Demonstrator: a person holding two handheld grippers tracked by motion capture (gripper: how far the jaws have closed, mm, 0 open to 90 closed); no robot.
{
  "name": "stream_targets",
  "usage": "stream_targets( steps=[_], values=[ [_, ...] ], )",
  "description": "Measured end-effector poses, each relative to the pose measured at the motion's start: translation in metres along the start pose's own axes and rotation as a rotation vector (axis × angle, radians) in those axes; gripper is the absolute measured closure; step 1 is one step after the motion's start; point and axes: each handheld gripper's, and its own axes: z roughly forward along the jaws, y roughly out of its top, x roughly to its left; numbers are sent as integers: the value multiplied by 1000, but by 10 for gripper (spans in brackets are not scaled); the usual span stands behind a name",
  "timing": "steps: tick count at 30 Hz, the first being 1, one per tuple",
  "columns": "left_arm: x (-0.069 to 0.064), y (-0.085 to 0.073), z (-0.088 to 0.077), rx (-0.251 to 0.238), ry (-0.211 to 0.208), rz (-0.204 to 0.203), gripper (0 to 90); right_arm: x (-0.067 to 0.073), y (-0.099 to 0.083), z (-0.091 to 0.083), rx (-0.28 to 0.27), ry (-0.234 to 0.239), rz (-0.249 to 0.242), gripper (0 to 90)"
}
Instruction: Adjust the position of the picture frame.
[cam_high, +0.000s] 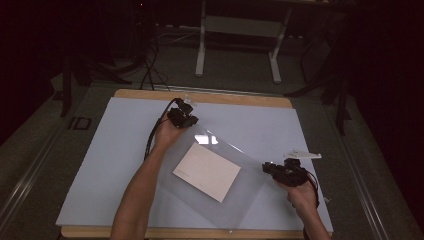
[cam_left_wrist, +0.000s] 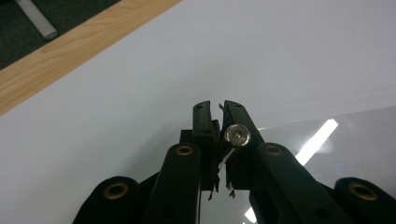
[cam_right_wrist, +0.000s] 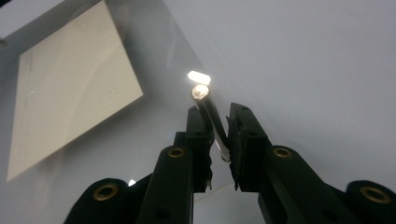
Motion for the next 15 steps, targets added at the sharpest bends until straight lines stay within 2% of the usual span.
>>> stream_targets(
  steps=[8,13,15],
  values=[
    [7,-25,-34,-19,-3,-25,843,-11,34,6,-19,13,-4,794],
    [11,-39,-48,-14,6,-47,842,-13,50,17,-9,27,-17,795],
    [13,-48,-58,-18,16,-64,841,-14,60,29,7,45,-22,796]
  ],
)
